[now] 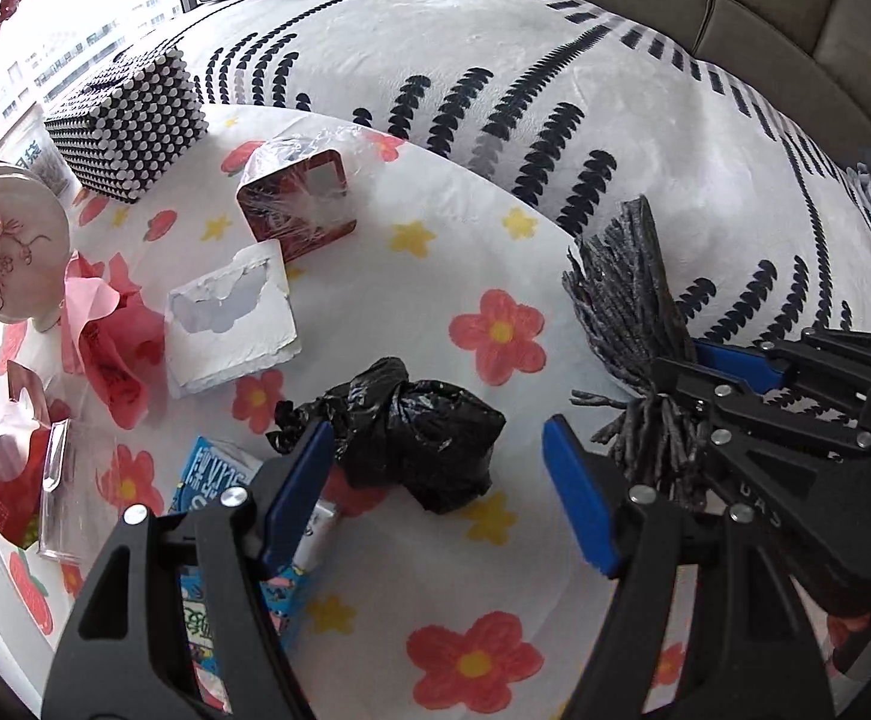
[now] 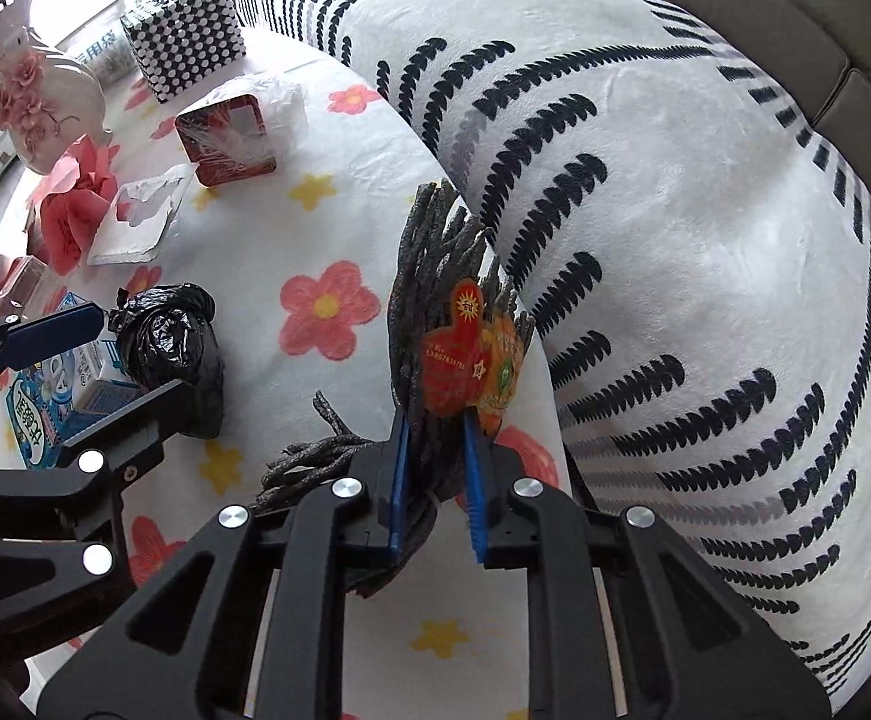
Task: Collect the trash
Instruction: 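Grasp the black plastic bag with the left tool while the right tool holds the decoration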
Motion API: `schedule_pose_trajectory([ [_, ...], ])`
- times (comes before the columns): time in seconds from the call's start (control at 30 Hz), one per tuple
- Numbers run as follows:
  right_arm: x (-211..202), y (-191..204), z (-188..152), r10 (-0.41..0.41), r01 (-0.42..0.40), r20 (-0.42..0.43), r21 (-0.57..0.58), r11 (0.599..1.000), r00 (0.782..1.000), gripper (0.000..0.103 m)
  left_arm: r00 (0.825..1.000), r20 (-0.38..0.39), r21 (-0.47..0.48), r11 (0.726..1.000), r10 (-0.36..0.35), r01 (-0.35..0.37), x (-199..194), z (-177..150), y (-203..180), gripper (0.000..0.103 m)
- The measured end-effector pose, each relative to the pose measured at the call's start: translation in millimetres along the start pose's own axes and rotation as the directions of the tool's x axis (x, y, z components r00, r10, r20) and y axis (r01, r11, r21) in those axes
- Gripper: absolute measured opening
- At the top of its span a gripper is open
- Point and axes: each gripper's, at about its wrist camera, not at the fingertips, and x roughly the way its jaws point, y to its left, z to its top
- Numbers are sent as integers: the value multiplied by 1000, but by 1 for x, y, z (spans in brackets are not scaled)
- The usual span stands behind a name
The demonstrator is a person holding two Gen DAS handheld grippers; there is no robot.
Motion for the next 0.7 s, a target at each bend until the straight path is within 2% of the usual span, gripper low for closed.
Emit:
schedule_pose_trajectory([
  [0.07, 0, -2, -1, 0, 0, 0, 0, 1000, 1000, 15, 1000, -11, 14, 1000, 7, -7, 9, 1, -3, 66],
  [0.1, -1, -2, -1, 0, 0, -1, 0, 1000, 1000, 15, 1000, -18, 19, 1000, 6, -5, 13, 1, -4, 53],
  [0.2, -2, -3, -3, 0, 0, -3, 4, 1000, 1000, 15, 1000, -29, 26, 1000, -9, 10, 17, 1, -5, 35],
  [0.3, -4, -2, -5, -2, 2, 0, 3, 1000, 1000, 15, 999, -26, 26, 999, -32, 32, 12, 1, -5, 23],
  [0.4, -9, -1, -5, -5, 5, 4, 4, 1000, 1000, 15, 998, -23, 26, 998, -51, 52, 3, 0, -4, 16],
  [0.7, -48, 12, -3, -14, 16, 43, -40, 999, 999, 15, 996, 50, -5, 997, -71, 72, -50, -5, 9, 14],
])
